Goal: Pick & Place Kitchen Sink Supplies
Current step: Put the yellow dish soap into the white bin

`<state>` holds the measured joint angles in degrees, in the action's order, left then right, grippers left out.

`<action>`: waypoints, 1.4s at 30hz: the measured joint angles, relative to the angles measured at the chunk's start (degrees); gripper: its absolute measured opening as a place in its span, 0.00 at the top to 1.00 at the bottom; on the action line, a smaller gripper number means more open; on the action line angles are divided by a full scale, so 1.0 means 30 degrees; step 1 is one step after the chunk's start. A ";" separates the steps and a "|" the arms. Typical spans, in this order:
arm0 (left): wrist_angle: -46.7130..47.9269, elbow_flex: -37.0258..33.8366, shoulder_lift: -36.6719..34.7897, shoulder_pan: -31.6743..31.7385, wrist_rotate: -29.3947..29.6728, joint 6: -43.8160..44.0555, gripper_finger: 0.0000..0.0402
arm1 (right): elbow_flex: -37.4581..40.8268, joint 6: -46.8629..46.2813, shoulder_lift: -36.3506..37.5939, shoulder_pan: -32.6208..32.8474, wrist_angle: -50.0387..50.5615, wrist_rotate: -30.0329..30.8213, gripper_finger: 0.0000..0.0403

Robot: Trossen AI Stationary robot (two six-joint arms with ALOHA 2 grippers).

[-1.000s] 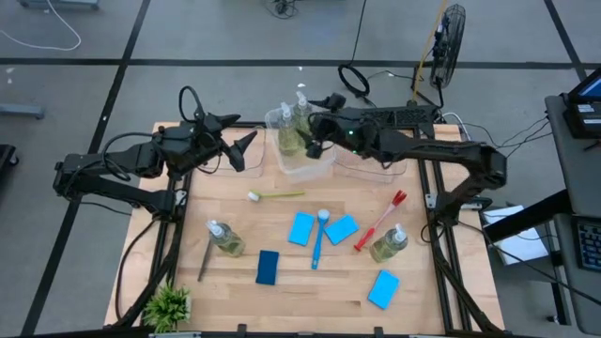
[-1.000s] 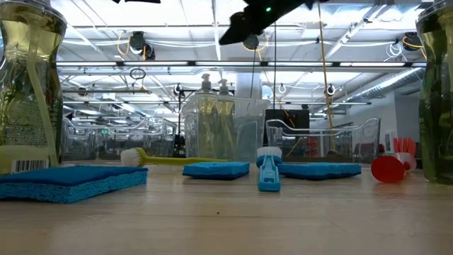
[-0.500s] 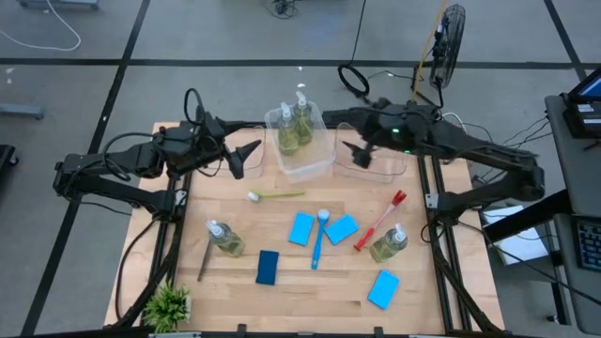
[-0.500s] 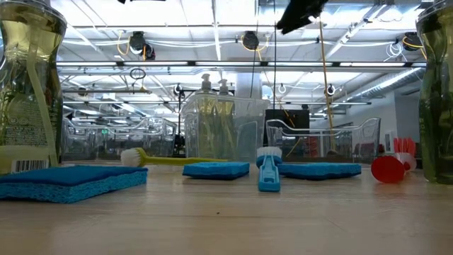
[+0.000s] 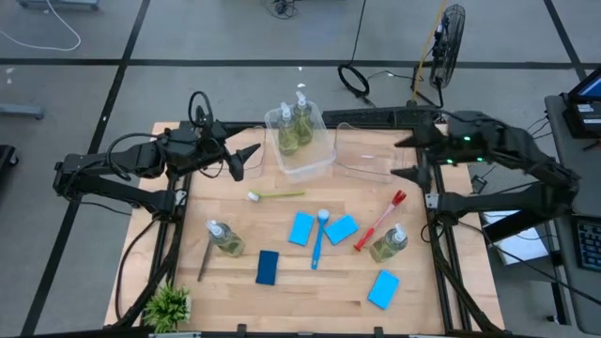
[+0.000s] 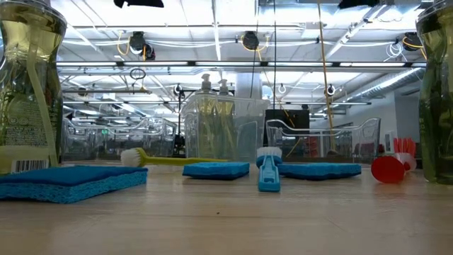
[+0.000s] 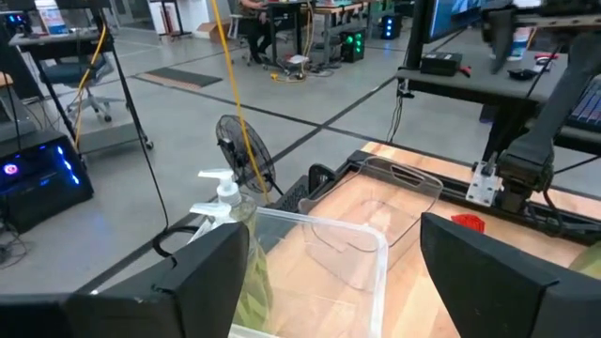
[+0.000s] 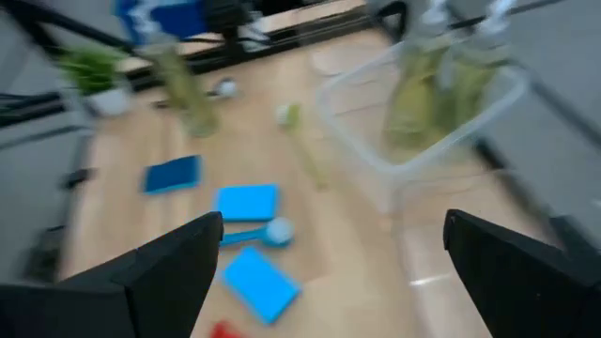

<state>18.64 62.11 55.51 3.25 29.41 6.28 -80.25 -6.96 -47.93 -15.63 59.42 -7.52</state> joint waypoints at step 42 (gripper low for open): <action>0.0370 0.0000 0.0000 0.0000 -0.0328 -0.0408 0.19 | 1.6298 -1.1917 1.1448 -0.0003 -1.1117 -0.6082 0.02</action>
<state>19.75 62.11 55.51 3.25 28.43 5.06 -31.35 -42.72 -13.58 -15.64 26.07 -25.76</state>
